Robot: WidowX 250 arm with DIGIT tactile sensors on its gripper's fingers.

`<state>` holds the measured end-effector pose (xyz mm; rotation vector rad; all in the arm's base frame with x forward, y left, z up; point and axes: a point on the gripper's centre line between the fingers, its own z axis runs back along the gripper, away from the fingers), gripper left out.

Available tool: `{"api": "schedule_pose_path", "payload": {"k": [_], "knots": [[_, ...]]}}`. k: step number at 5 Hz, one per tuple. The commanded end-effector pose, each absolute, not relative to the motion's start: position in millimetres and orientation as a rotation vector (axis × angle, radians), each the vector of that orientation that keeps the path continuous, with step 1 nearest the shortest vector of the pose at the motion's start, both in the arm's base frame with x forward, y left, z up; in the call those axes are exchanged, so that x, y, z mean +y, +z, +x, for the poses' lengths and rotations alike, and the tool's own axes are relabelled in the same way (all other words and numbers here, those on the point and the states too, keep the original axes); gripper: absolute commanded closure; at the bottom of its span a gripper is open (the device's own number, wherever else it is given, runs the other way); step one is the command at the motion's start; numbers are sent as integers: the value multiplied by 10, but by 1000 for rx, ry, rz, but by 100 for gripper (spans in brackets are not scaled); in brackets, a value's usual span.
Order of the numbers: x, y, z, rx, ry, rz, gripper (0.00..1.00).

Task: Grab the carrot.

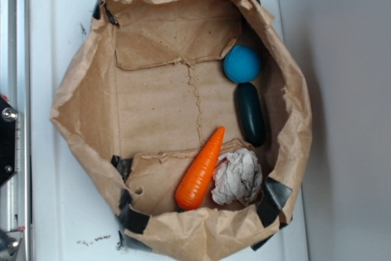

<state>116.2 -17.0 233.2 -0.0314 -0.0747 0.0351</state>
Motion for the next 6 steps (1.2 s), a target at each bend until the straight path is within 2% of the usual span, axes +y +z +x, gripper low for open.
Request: {"api": "schedule_pose_path", "payload": {"k": [1,2,3,4,6], "knots": [[-70,2219,1843,-91,229,-23,0],[-2,2123,2113,-115,296,-43,0],[97,1918,2289,-136,474,-99,0],[83,1697,2409,-122,697,-213,0],[83,1697,2409,-122,697,-213,0]]}}
